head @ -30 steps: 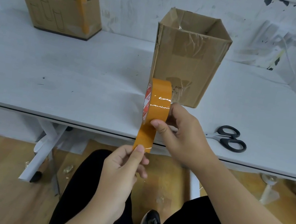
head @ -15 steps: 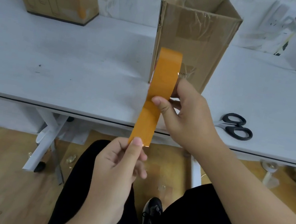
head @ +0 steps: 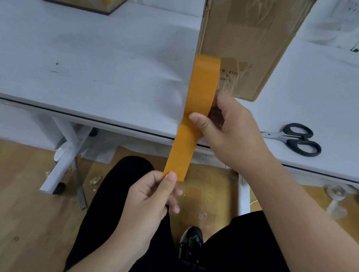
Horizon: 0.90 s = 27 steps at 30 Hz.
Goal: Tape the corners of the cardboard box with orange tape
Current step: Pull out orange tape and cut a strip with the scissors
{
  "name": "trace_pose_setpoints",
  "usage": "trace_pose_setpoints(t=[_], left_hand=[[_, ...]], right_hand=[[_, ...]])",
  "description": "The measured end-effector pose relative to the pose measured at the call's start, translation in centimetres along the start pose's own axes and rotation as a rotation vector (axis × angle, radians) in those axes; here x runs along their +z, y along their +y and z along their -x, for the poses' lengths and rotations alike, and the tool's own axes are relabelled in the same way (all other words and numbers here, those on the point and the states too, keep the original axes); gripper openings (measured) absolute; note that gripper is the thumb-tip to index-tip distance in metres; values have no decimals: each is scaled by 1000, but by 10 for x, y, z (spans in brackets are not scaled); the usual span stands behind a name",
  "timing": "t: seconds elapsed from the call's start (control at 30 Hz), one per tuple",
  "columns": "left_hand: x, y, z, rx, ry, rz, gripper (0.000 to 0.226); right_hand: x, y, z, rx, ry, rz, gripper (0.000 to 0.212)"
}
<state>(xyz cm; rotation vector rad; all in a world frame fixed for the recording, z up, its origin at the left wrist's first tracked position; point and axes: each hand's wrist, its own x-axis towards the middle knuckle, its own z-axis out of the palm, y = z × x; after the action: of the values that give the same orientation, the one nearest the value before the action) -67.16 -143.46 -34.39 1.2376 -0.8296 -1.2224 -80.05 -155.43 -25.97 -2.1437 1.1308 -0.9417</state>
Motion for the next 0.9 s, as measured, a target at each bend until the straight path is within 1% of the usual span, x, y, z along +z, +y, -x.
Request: trace_pose_setpoints(t=[0.13,0.23,0.3,0.43,0.5,0.63,0.8,0.9], left_hand=[[7,-10,-10,-30,25,89,29],[12,-16,-20,-60,73,107,31],[15,-20,-29,-60,88,83,30],[16,-25,-49,22,101,-39,32],[17,-26,-58,71,105,-62,33],[17,-28,-67,141,112,-91,37],[16,-30,-62,133,125,-162,41],[14,-31,-58,121,130,-189,43]], right_hand=[[-3,0,-1,30,-50,-82,22],[-5,-1,-1,45,-80,-112,28],[-5,-2,-1,44,-92,-109,30],[-6,-4,0,35,-86,-77,23],[-6,-5,0,29,-80,-57,21],[-10,-8,1,15,-89,-51,22],[-27,-4,6,-3,-129,46,31],[-50,5,12,0,-68,137,34]])
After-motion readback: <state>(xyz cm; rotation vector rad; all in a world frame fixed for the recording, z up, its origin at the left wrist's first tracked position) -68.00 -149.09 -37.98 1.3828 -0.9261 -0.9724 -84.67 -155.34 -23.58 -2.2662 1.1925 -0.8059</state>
